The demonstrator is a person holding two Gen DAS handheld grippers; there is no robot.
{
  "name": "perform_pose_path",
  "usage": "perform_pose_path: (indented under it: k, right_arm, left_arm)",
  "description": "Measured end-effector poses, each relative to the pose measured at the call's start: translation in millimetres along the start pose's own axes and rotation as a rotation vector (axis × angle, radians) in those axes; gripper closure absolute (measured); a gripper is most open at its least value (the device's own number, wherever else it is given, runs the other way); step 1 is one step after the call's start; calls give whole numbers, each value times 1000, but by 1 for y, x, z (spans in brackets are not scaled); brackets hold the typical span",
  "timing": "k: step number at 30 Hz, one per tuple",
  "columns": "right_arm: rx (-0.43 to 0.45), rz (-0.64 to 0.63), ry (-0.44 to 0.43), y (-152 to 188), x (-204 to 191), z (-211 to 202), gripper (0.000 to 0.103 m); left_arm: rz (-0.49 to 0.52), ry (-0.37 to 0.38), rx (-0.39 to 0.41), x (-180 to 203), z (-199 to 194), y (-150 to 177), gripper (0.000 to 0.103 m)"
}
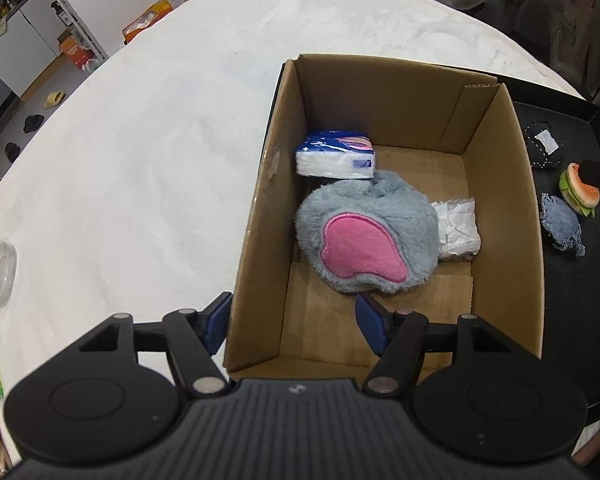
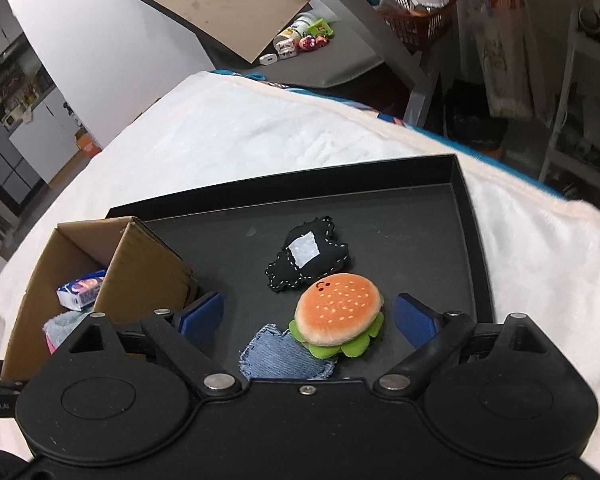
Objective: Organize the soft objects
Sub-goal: 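Move the right gripper to the plush hamburger and grasp it, then carry the hamburger into the box behind the grey plush and release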
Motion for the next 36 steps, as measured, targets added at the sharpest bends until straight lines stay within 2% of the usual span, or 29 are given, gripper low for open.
perform_pose_path:
  k: [5,8,10,11,12,17,28,36]
  right_arm:
    - [-24,45,7,7,11,11,17]
    - [-30,23,31,11,13,15,21]
    - [-49,23,24,15,13,18,31]
    - [-69,26,22,18,14,20,43]
    - [-85,27,26,21,16,21,59]
    - [-79,34,58,22,25,20,62]
    - [-61,61,74,16,29,12,62]
    - [-34,14,49,6,13,-2,62]
  left_arm:
    - [0,-20,-17,2,3,0,38]
    - [7,-33,-24,2,4,0,37]
    - [10,-36,-27,3,4,-1,37]
    - [10,-34,-25,5,3,-1,37]
    - [11,-34,-23,5,3,-2,37]
    - [27,-40,-20,4,3,-1,37]
    - [2,-35,-2,1,-2,-3,37]
    - [-18,-20,21,-8,-7,-5,37]
Point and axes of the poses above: each gripper's, at about its wrist camera, not at the fingertips, and z roughly the way its jaws point, x to its right, y to its underside, the point moved 10 cm from there along z, roughly the way its jaws point, and after that the axes turned 12 degrees about x, right-handed, at the moved point
